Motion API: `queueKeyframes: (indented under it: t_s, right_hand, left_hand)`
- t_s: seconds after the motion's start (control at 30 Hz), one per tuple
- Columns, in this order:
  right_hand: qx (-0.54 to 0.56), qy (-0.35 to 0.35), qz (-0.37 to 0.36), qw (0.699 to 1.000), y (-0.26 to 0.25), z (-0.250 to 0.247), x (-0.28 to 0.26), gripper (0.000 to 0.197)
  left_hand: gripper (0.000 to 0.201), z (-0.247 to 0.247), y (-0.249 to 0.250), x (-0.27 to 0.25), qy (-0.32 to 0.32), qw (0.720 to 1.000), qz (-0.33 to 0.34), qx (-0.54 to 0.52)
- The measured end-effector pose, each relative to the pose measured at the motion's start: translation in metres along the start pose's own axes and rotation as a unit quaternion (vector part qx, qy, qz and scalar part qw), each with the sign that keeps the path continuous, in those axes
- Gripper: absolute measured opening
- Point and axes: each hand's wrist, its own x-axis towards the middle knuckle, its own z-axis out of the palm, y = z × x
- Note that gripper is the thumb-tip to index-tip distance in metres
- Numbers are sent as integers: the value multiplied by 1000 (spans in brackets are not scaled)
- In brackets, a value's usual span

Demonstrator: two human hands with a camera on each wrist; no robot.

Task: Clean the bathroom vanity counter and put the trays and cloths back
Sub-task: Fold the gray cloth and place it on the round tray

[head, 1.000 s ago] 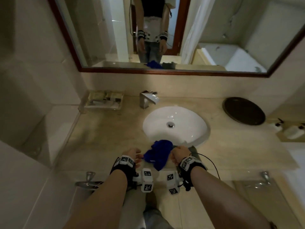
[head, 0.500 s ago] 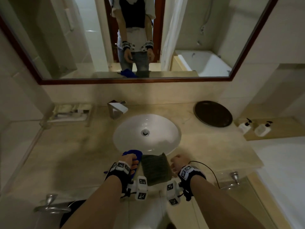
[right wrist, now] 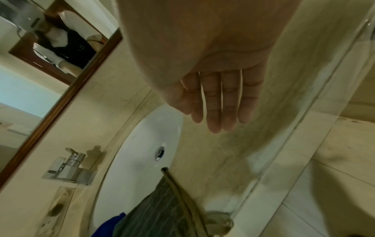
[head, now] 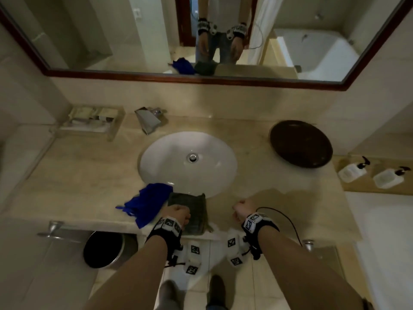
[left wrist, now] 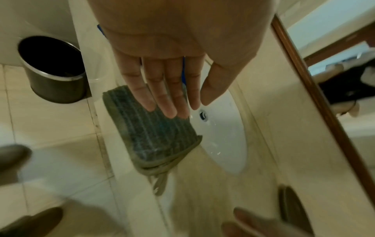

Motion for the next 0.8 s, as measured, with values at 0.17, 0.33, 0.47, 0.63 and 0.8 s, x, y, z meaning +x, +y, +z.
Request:
queueKeyframes:
  t_s: [0.17,0.33,0.47,0.63,0.8]
  right_hand:
    - [-127,-58,-51,989,15,16,10,20]
    - [-166,-102,-87,977,16,31,-2,13]
    - [-180,-102,-93,974,24,38,-3,26]
    - [-171,-96,-98,976,23,40,-1,17]
    - [-192,-110,-110,969,23,45,0,10]
  left_hand:
    - [12,9,-22,3,9,945,119,304]
    - [24,22,-41,8,-36,873,179,452]
    - [36,29,-53,11,-35,847,198,493]
    - [26,35,-55,14,-2,838,208,505]
    - [16,34,-53,20,1,842,219,492]
